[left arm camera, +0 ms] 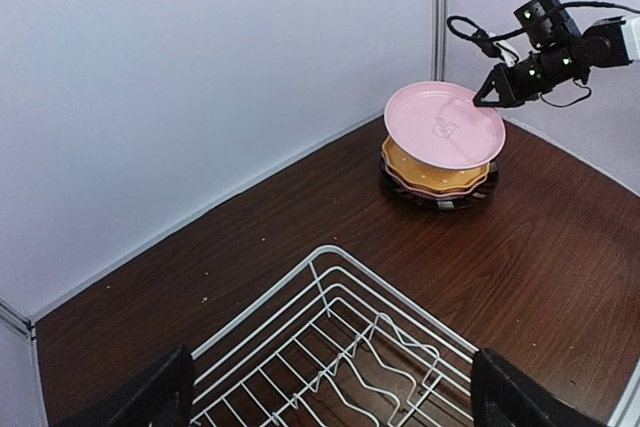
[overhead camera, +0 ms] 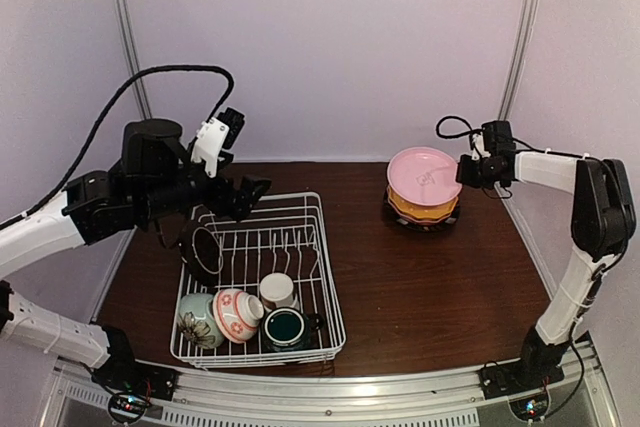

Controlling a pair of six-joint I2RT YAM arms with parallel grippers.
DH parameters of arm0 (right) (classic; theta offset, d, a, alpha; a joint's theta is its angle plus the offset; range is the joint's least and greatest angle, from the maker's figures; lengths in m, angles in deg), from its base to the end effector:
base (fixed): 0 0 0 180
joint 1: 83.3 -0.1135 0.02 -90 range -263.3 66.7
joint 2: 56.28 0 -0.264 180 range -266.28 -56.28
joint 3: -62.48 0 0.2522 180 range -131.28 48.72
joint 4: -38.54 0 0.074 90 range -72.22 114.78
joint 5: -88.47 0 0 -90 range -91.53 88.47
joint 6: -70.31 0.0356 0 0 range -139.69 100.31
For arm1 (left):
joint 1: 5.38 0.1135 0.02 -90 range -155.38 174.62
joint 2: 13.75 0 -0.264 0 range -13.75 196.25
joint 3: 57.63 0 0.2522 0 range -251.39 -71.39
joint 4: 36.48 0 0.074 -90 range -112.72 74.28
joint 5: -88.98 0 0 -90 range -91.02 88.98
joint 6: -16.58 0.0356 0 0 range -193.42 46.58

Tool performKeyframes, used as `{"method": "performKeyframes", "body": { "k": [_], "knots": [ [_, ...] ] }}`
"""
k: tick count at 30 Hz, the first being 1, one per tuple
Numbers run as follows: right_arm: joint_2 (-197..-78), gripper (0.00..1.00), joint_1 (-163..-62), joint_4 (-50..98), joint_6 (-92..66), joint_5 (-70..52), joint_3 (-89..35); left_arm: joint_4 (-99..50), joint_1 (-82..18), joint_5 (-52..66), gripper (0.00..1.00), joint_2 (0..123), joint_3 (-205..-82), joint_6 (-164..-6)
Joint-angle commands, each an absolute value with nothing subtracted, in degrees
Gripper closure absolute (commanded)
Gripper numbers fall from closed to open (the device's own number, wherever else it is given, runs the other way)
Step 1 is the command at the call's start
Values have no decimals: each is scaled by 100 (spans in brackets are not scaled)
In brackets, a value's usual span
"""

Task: Unload the mixed dishes from the dish rack
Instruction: Place the plate with another plate.

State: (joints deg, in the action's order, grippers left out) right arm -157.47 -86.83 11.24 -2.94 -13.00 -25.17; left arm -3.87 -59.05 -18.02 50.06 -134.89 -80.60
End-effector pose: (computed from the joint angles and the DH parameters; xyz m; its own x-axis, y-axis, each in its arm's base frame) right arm 0.3976 0.0316 0.2422 -0.6857 0.2407 -0.6870 -0.0135 0.9394 0.3426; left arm 0.1570 -0.1959 0.3736 -0.2688 0.1637 -0.9492 0.5777 0.8159 -0.0229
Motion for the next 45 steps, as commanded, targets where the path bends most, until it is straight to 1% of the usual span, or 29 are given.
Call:
{"method": "performKeyframes", "body": {
  "k": [1,13,16,18,21,23,26,28,32,34,35,36,37,39,42,45],
  "knots": [
    [-15997,100,-8638,1612,-195,-1190,-2511,-549,-5773,-1666,3,4982,-13385,-8490],
    [-16452,98,-8567,1717,-274,-994,-2642,-507,-5418,-1462,3,4763,-12926,-9227],
    [-16566,97,-8558,1700,-294,-1031,-2678,-323,-5398,-1691,3,4727,-12888,-9406],
    [-16611,94,-8558,1711,-288,-1030,-2654,-94,-5358,-1995,3,4699,-12878,-9621],
    [-16647,83,-8558,1713,-288,-1047,-2643,268,-5163,-2098,2,4608,-12863,-9983],
    [-16652,72,-8557,1689,-286,-1043,-2649,452,-5083,-2092,3,4507,-12808,-10223],
    [-16619,58,-8558,1631,-307,-998,-2660,697,-5058,-2162,3,4319,-12720,-10542],
    [-16562,52,-8558,1586,-315,-908,-2673,905,-5051,-2189,3,4188,-12675,-10756],
    [-16389,44,-8558,1447,-329,-839,-2721,1320,-5047,-2173,3,3967,-12539,-11403],
    [-16267,39,-8565,1380,-346,-896,-2751,1507,-5040,-2188,5,3859,-12438,-11713],
    [-16194,25,-8573,1339,-372,-956,-2763,1573,-5038,-2175,7,3798,-12374,-11867],
    [-16126,16,-8594,1280,-412,-995,-2784,1608,-5038,-2155,8,3741,-12302,-12016],
    [-16045,6,-8621,1233,-458,-1004,-2791,1654,-5030,-2148,9,3703,-12250,-12155],
    [-15831,2,-8691,1154,-496,-975,-2791,1843,-4998,-2231,10,3624,-12208,-12423],
    [-15584,0,-8778,1050,-508,-1017,-2792,1986,-4770,-2082,11,3530,-12130,-12655],
    [-15356,0,-8889,925,-541,-1077,-2783,2041,-4333,-1731,12,3496,-12032,-12704]
  ]
}}
